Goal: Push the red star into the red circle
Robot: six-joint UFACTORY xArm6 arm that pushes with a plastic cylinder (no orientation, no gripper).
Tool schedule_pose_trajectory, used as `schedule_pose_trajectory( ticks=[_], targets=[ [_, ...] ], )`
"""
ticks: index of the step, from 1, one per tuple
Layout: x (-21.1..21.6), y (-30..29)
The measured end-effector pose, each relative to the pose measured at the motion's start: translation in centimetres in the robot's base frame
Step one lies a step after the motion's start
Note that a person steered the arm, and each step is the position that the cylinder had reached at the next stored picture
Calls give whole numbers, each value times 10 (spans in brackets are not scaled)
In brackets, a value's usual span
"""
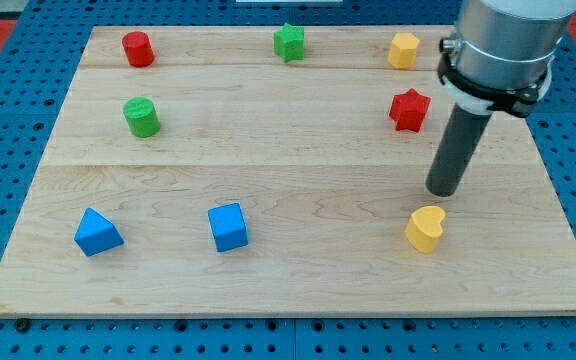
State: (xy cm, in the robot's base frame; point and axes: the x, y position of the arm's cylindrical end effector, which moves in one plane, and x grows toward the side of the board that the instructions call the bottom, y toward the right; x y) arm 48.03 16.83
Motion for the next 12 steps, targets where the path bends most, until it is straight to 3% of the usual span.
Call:
schedule_pose_trajectory(
  ticks=[1, 2, 3, 4, 5, 7, 8, 9, 12],
  targets=[
    [-4, 5],
    [-40, 53],
    [-105, 108],
    [-127, 80],
    [-102, 3],
    [-171, -151],
    [-190, -157],
    [-205, -99],
    [-189, -245]
  ],
)
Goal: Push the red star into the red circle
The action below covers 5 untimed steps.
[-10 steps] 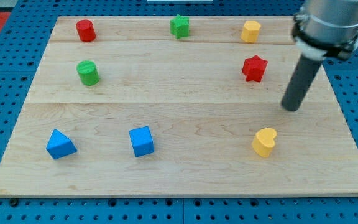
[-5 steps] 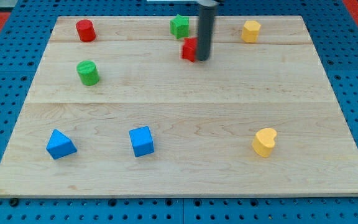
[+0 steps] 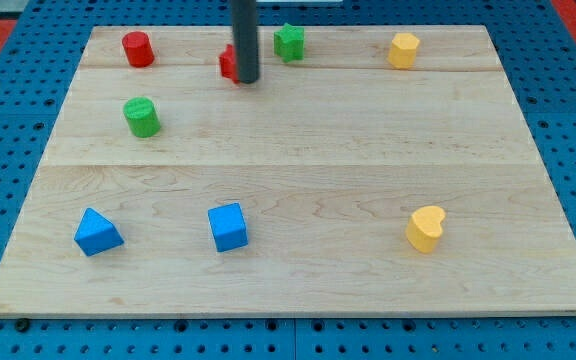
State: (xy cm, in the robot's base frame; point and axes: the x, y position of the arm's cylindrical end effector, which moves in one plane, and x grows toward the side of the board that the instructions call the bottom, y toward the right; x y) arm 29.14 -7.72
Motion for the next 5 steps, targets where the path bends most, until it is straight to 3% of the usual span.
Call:
schedule_pose_trajectory(
  ticks=[1, 4, 5],
  targets=[
    [-34, -13],
    [-98, 76],
    [-97, 47]
  ],
)
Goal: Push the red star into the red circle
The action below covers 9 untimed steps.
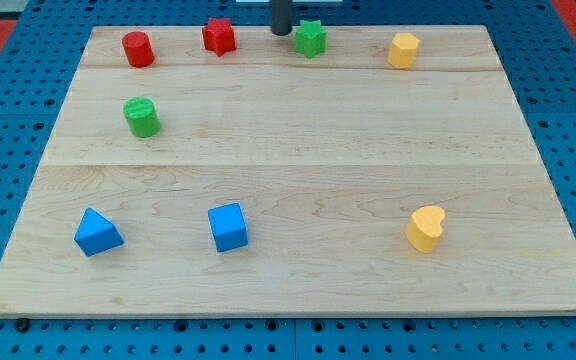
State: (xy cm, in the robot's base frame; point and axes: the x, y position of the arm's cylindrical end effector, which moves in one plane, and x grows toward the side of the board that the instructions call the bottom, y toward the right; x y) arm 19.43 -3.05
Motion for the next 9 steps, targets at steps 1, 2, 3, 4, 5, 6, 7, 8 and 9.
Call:
schedule_pose_trajectory(
  ticks=[1, 2, 3, 4, 5, 6, 7, 8, 9],
  targets=[
    [-2, -42],
    [-3, -58],
    [11, -111],
    [17, -160],
    [5, -146],
    [-3, -122],
    [-2, -181],
    [1, -242],
    [27, -247]
  ],
)
